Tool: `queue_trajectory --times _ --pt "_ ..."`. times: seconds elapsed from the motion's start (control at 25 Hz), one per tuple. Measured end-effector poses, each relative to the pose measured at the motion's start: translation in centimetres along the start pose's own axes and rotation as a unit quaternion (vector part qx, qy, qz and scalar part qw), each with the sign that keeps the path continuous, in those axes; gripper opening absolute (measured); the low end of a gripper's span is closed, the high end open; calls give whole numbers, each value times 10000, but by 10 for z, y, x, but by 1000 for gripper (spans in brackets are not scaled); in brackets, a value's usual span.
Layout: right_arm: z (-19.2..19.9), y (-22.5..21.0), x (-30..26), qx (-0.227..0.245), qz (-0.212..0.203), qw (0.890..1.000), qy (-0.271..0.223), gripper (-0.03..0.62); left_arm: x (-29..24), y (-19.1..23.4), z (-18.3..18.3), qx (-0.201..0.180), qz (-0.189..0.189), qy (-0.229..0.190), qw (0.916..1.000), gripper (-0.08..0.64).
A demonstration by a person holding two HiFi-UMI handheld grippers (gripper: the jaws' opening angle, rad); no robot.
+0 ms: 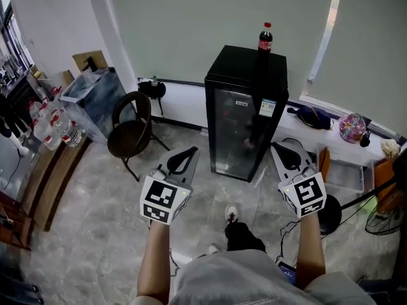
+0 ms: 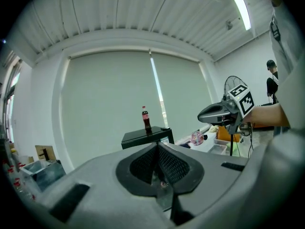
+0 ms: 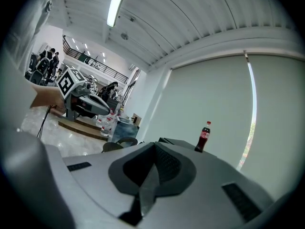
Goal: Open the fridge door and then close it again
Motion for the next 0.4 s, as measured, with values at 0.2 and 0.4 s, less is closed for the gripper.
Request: queue_trajectory --times 0.2,0.4 --pt "7 -13 -17 -14 -44 10000 50 -3 -21 9 0 50 57 58 10000 11" --pt "26 -32 -45 -57 -87 9999 99 -3 -57 23 3 40 123 75 9999 11"
Point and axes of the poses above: the fingertips, and each gripper's own axes: x backward along the fingers, y to its left, z out of its underside, the point moved 1 cm from there along x, backward along the fingers, and after that the axes turned 3 degrees about z, right-handed, at the moved point
